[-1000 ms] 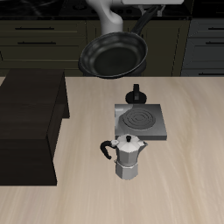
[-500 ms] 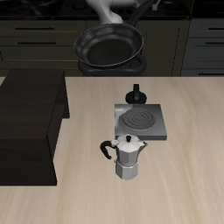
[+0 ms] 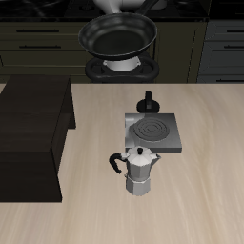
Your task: Place the frypan on top of the shelf
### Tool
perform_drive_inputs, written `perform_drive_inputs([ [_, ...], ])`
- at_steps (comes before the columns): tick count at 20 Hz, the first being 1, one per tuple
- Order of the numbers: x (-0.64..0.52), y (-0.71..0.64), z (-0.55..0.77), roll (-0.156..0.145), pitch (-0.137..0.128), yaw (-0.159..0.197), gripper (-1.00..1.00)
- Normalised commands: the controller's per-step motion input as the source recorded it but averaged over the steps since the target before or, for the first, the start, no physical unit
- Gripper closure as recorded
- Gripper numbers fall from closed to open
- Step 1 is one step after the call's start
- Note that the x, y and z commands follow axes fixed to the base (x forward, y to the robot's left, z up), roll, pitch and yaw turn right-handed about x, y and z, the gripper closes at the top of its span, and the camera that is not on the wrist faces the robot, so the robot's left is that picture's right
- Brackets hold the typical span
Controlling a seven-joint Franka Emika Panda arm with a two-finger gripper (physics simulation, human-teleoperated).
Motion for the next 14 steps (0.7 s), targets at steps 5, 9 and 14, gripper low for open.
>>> perform_drive_inputs([
  [5,0.11,-0.30,0.14,-0.051,-0.038,0.018,1.00],
  [9,0.22,-0.38,0.12,-0.075,-0.009,0.015,1.00],
  [14,0.22,-0.35,0.05,-0.065,0.004,-0.004,1.00],
])
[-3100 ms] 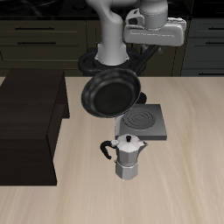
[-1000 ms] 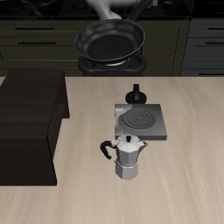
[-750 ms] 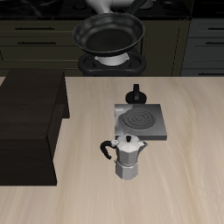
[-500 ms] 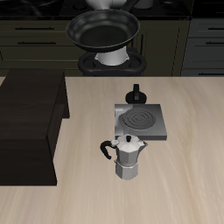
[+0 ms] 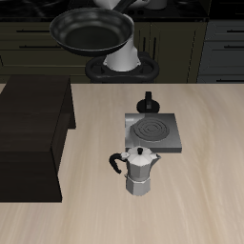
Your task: Place the frypan on top of the shelf
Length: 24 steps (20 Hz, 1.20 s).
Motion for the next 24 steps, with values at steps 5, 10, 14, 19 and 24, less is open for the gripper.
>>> perform_drive_inputs([
  [5,0.39,-0.53,-0.01,-0.117,0.020,-0.029,1.00],
  [10,0.21,-0.29,-0.04,-0.072,0.004,-0.004,1.00],
  [14,0.25,-0.33,-0.05,-0.066,0.030,-0.039,1.00],
  [19,0.18,-0.23,-0.06,-0.045,0.010,-0.018,1.00],
  [24,0.11,-0.17,-0.15,-0.021,0.036,-0.040,1.00],
])
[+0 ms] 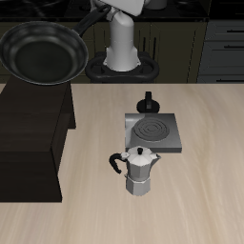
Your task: Place the frypan on top of the shelf
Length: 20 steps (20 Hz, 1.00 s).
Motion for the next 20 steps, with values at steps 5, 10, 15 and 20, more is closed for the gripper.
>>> perform_drive_inputs([
  [5,0.17,-0.18,-0.20,-0.040,0.042,-0.019,1.00],
  [10,0.08,-0.15,-0.12,-0.033,0.022,-0.027,1.00],
  [15,0.07,-0.15,-0.14,-0.028,0.023,-0.013,1.00],
  [20,0.10,-0.26,-0.20,-0.049,0.035,-0.032,1.00],
])
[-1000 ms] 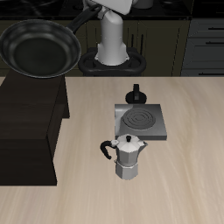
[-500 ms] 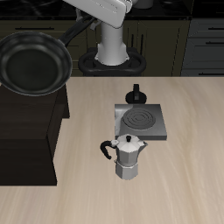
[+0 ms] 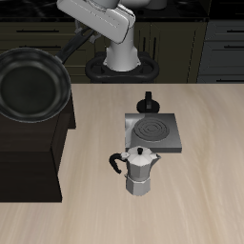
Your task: Place the frypan on top of the shelf
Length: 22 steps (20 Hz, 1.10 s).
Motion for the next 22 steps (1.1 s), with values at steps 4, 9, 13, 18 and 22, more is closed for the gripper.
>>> perform_drive_inputs([
  [4,0.05,-0.17,-0.13,-0.033,0.024,-0.021,1.00],
  [9,0.05,-0.30,-0.20,-0.048,0.024,-0.014,1.00],
  [13,0.06,-0.18,-0.11,-0.029,0.032,-0.039,1.00],
  [18,0.05,0.05,-0.14,0.012,0.027,0.004,1.00],
  [22,-0.01,0.20,-0.16,0.049,0.033,-0.043,1.00],
])
